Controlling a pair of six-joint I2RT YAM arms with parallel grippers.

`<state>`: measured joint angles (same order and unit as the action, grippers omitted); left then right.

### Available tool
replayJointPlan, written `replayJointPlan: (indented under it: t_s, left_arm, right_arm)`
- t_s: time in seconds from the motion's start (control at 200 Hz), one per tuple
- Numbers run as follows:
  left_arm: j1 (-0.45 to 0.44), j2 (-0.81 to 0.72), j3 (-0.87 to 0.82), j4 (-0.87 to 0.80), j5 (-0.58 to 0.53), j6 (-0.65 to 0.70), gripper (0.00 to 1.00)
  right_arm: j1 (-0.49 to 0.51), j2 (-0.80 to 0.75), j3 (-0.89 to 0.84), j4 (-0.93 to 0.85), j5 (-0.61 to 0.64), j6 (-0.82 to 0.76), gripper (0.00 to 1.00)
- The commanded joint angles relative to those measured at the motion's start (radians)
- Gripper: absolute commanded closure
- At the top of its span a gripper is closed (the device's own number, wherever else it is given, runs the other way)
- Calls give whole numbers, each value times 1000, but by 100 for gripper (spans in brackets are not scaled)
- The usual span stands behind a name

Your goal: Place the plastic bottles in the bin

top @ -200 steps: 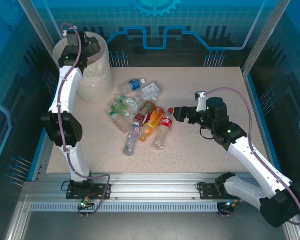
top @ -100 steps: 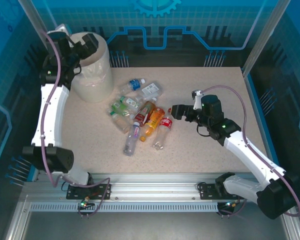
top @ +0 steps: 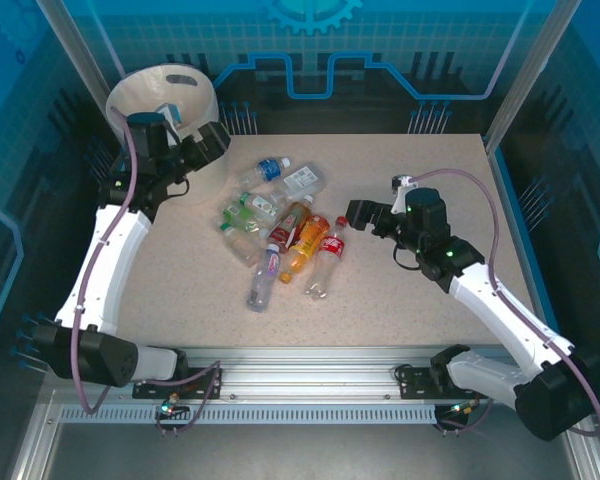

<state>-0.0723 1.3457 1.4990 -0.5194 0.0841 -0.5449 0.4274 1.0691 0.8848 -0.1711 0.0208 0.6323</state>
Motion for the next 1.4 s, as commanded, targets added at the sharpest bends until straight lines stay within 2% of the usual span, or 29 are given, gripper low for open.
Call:
replayJointPlan:
  t_s: [0.0, 0.275, 0.505, 0.75, 0.89, 0.99, 1.1, 1.266, 1.396]
  left_arm:
    - [0, -35, -17, -34, 2, -9, 1]
    - [-10, -110, -150, -18, 38, -49, 1]
    - [-60, -131, -333, -31, 5, -71, 1]
    - [-73, 27, -430, 7, -8, -59, 1]
    - [-82, 137, -460, 74, 16, -192, 1]
    - [-106, 207, -458, 91, -32, -231, 1]
    - [-123, 280, -418, 33, -85, -238, 2]
    - [-124, 312, -441, 29, -141, -281, 5]
    - [-124, 343, -460, 75, -105, -284, 11]
  right_arm:
    - [13, -31, 0, 9, 28, -16, 0]
    - [12, -24, -30, -4, -8, -39, 0]
    - [13, 32, -30, -53, -35, -72, 0]
    - [16, 67, -47, -48, -30, -46, 0]
    - [16, 78, -37, -59, -21, -49, 0]
    - [16, 85, -25, -72, -15, -50, 0]
    - [16, 84, -14, -89, -15, -51, 0]
    - [17, 75, -10, -108, -11, -62, 0]
    - [18, 73, -14, -108, -10, -60, 0]
